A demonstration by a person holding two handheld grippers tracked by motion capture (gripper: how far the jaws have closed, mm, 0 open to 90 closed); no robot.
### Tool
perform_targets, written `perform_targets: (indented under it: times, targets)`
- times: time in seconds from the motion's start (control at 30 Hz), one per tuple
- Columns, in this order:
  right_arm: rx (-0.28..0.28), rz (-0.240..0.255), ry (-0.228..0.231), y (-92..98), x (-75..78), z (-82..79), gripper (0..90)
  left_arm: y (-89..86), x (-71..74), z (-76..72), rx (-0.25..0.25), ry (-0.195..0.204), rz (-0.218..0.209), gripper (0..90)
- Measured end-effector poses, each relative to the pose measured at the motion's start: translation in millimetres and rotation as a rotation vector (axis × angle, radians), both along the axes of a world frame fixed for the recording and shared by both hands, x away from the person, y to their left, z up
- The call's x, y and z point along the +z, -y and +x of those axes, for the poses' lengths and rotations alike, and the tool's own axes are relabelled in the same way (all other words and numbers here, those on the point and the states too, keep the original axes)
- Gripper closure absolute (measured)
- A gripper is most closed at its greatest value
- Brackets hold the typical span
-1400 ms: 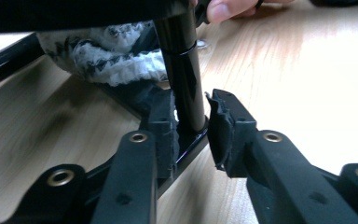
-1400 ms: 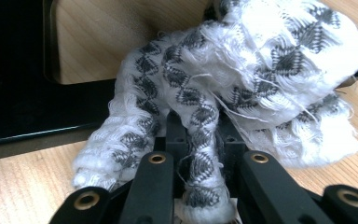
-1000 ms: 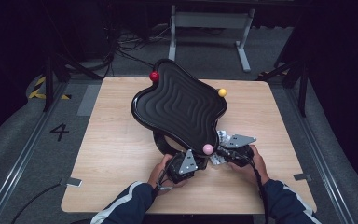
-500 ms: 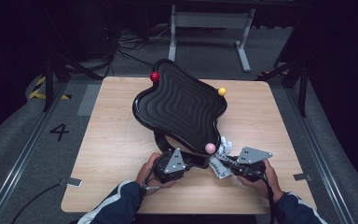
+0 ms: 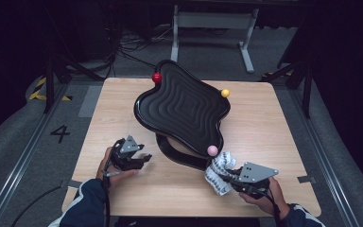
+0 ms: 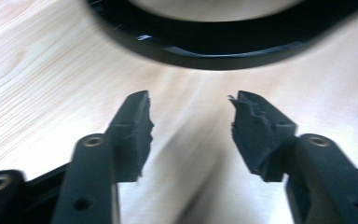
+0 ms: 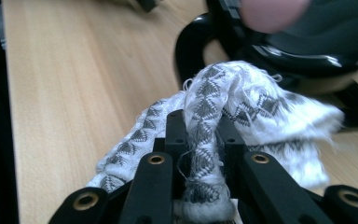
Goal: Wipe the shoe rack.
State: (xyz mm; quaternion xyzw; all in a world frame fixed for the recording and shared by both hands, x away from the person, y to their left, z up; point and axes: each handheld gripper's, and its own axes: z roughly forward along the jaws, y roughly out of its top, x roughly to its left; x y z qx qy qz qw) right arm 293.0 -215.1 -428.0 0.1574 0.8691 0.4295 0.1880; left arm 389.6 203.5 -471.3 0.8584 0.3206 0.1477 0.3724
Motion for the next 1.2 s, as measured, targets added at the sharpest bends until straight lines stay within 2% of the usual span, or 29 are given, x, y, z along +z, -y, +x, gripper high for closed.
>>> perform_targets:
  times: [0.07, 0.17, 0.23, 0.27, 0.3, 0.4, 0.5, 0.57, 0.67, 0.83, 0.97, 1.03, 1.2]
  targets:
    - [0.017, -0.029, -0.005, -6.7, -6.4, 1.5, 79.4, -1.2, -3.1, 7.7, 0.038, 0.021, 0.012, 41.2]
    - [0.02, -0.056, -0.018, -10.4, -15.8, 5.1, 79.4, -1.5, -7.2, 21.9, 0.057, -0.033, 0.025, 36.4]
    - [0.014, -0.079, -0.017, -11.1, -21.3, 7.0, 79.0, -1.4, -8.7, 29.7, 0.082, -0.034, 0.027, 35.2]
    - [0.013, -0.081, -0.019, -10.6, -23.4, 8.5, 79.0, -1.4, -8.9, 33.5, 0.088, -0.047, 0.017, 34.8]
    - [0.015, -0.076, -0.021, -9.8, -24.8, 9.8, 78.9, -1.2, -8.7, 38.4, 0.102, -0.044, 0.017, 34.7]
    - [0.013, -0.071, -0.025, -9.2, -26.2, 10.9, 78.7, 1.0, -7.0, 50.5, 0.123, -0.023, 0.027, 31.3]
    - [0.017, -0.08, -0.015, -10.3, -26.1, 9.8, 78.6, 6.7, -1.3, 63.4, 0.132, -0.006, 0.018, 30.1]
    - [0.02, -0.078, -0.017, -10.1, -25.9, 9.3, 78.5, 10.4, 2.7, 69.0, 0.147, -0.002, -0.025, 31.0]
    - [0.019, -0.075, -0.022, -9.8, -26.2, 9.5, 78.5, 17.6, 10.1, 82.2, 0.152, 0.008, -0.058, 30.8]
    - [0.025, -0.073, -0.025, -10.0, -26.7, 9.2, 78.5, 30.5, 13.0, 102.2, 0.178, -0.01, -0.086, 30.5]
    - [0.029, -0.077, -0.023, -10.8, -27.6, 8.7, 78.5, 43.5, 13.3, 113.3, 0.193, -0.006, -0.073, 30.9]
    - [0.03, -0.083, -0.02, -10.6, -28.2, 9.2, 78.5, 47.4, 13.2, 117.9, 0.195, -0.009, -0.083, 32.5]
    - [0.026, -0.081, -0.026, -9.8, -28.0, 9.2, 78.3, 55.2, 12.1, 127.5, 0.229, -0.001, -0.065, 37.2]
